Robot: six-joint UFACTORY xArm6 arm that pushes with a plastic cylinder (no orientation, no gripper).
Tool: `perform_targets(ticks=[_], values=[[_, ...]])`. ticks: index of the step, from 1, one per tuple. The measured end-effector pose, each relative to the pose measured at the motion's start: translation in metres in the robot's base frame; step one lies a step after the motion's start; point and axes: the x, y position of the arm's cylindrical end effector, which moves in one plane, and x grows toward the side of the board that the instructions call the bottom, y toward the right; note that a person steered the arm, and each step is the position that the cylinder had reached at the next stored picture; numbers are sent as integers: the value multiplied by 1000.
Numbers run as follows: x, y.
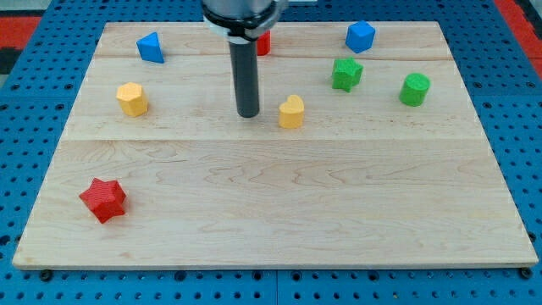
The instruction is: Place the heart parallel to the red star
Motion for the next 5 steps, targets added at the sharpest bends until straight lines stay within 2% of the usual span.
perform_targets(ticks=[1,2,3,4,5], values=[[9,14],[12,3],[-14,-17],[-34,15],[-12,51]])
